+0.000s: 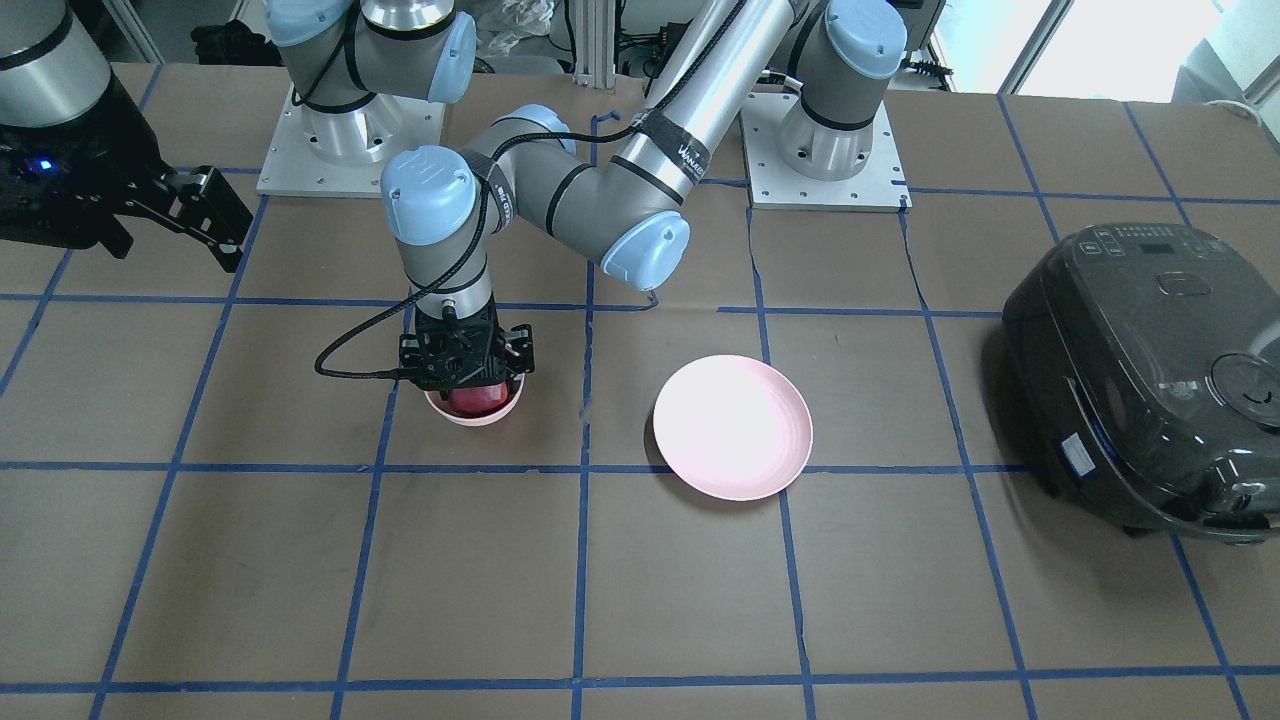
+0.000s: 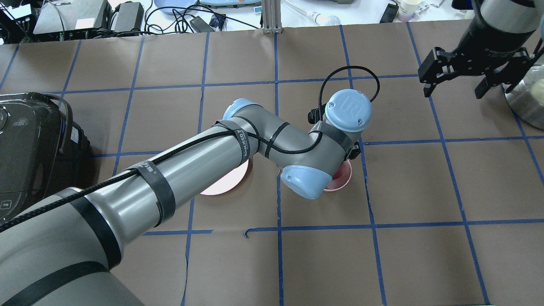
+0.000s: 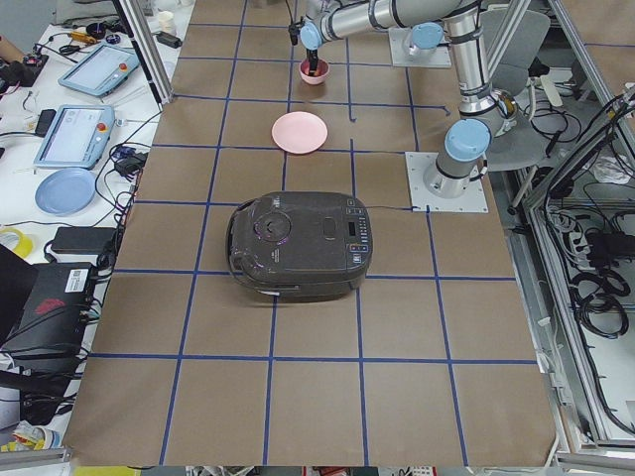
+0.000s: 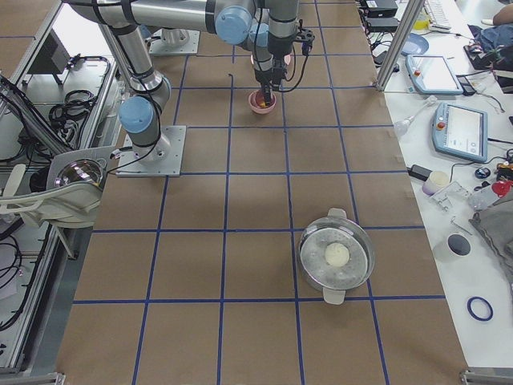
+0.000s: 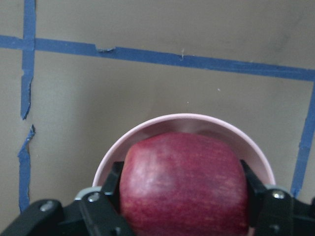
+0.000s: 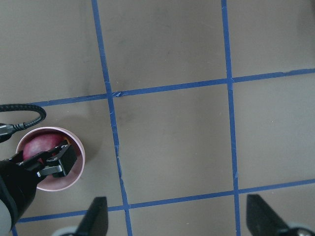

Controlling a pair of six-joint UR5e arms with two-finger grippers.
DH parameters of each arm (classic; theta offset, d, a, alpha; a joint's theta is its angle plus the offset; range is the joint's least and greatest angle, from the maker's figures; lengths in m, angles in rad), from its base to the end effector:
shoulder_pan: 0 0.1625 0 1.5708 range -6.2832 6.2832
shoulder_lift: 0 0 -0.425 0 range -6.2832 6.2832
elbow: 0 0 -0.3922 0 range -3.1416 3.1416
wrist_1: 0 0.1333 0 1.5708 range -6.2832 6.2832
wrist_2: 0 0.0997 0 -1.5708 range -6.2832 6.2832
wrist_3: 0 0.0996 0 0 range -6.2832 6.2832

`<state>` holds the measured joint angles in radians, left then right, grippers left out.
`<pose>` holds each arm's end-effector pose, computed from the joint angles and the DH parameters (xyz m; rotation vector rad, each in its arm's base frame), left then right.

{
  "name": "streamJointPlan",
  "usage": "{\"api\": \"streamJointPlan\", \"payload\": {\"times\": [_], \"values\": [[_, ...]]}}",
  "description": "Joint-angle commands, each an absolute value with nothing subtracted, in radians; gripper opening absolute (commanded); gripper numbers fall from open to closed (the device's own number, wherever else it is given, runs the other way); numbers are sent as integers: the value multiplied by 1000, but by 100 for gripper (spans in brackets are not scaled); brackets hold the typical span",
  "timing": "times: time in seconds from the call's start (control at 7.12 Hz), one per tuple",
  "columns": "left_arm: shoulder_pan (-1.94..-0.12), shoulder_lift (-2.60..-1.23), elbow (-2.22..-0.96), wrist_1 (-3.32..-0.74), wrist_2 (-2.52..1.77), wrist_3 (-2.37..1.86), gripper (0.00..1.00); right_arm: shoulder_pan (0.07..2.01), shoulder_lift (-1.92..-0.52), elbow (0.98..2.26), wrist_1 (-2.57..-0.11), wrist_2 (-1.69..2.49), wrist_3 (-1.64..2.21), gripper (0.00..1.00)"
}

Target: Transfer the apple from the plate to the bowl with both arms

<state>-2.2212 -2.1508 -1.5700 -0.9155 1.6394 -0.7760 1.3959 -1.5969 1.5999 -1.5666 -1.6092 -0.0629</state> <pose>-0.5052 -0.4551 0.2118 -0.2009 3.1289 -0.1606 0.0440 -0.4953 0.4859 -0.1735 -3.0994 -0.0182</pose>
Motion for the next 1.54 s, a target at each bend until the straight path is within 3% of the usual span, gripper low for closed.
{"api": "streamJointPlan", "payload": {"times": [0.0,0.7,1.12,1.4], "values": [[-2221,-2151,-1569,-914,1634,-778,100,1396,-1597,1600,-1568,-1609,-63,100],[-2140,-2005,-1588,-949,1634,-710,100,1397,-1598,1600,-1565,-1609,-63,100],[-1894,-1849,-1620,-1096,1615,-435,100,1439,-1609,1601,-1554,-1588,-60,100],[-1682,-1735,-1620,-1286,1579,-149,100,1566,-1600,1603,-1555,-1588,-40,100]]}}
